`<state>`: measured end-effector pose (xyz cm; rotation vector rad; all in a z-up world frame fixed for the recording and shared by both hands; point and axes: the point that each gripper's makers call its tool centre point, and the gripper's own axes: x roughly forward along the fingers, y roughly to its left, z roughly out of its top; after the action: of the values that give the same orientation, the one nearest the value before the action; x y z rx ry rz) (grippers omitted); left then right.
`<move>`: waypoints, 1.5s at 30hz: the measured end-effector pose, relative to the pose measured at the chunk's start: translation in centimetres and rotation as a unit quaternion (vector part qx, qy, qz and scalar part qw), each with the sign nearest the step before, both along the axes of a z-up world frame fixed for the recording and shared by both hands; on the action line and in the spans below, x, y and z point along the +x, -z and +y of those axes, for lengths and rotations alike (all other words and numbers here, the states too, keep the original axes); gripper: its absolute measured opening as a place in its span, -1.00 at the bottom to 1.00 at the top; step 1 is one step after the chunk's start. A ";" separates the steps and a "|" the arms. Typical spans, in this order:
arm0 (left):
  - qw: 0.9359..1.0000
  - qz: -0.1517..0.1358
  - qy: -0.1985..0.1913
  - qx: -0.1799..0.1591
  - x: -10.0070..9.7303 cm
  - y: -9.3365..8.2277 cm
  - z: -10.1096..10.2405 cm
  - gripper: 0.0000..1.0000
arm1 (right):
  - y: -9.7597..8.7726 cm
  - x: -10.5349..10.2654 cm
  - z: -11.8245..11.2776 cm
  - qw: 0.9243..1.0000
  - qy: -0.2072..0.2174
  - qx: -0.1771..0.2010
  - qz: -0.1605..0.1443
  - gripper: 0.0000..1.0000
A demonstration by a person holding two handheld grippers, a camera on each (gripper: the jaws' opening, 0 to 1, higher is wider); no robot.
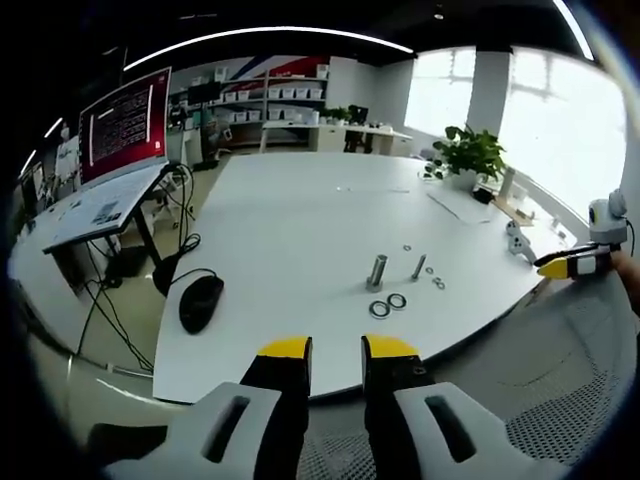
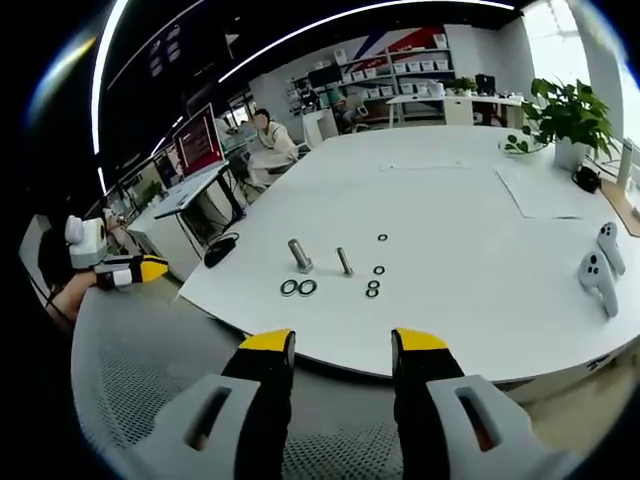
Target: Place the washer onto the threaded stud by aligning its center hole with the stud, sliding it down to the base, and recovering from edge contact or off-axis alignment until the washer reaches the visible bottom stop.
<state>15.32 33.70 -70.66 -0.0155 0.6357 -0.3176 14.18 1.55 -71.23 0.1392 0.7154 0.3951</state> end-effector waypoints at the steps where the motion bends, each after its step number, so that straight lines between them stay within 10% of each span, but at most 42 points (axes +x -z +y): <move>1: 1.000 0.000 0.000 0.000 0.0 0.0 0.0 -0.65 | -0.1 0.1 -0.1 1.000 0.003 -0.002 -0.007 -0.18; 17: 1.000 -0.010 -0.007 0.001 0.5 -0.2 0.3 -0.70 | 0.6 -0.6 1.1 0.997 -0.075 -0.014 0.023 -0.24; 45: 1.000 -0.029 -0.013 -0.001 0.7 -0.8 0.4 -0.76 | 2.4 3.5 3.6 0.928 -0.334 -0.144 0.082 -0.30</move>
<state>15.98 34.09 -69.91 -0.0175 0.5780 -0.2920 17.69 5.14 -73.60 -0.3676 0.9732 0.9296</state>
